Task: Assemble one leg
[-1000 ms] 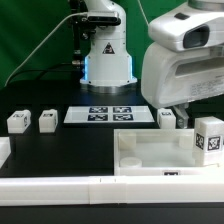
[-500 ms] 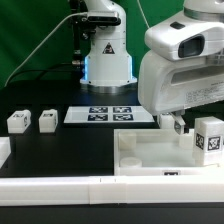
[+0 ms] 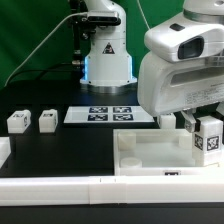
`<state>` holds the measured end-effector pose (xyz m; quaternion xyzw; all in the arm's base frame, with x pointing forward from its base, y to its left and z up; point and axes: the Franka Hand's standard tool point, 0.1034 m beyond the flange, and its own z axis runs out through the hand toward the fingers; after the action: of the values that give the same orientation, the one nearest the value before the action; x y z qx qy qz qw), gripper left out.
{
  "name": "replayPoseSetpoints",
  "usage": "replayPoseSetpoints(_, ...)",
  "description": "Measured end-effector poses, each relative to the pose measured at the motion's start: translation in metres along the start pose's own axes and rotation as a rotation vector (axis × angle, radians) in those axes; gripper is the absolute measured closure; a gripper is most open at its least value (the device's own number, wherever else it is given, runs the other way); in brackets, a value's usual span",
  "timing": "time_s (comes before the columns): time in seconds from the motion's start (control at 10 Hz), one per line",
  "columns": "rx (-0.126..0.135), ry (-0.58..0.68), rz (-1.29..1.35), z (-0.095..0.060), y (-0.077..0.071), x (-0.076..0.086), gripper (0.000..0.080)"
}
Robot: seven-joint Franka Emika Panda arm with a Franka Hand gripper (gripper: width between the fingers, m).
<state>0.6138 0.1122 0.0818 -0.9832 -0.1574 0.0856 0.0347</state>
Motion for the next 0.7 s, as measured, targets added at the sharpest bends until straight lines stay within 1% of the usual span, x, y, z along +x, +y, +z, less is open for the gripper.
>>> replayPoseSetpoints(0.3,0.006,0.0,0.055,0.0002,-0.0013,0.0001,0.0508)
replayPoseSetpoints(0.4,0.017,0.0,0.201,0.0003,-0.004,0.0004,0.0508)
replayPoseSetpoints(0.7,0.036,-0.004,0.503,0.0005,-0.0084,0.0011,0.0507)
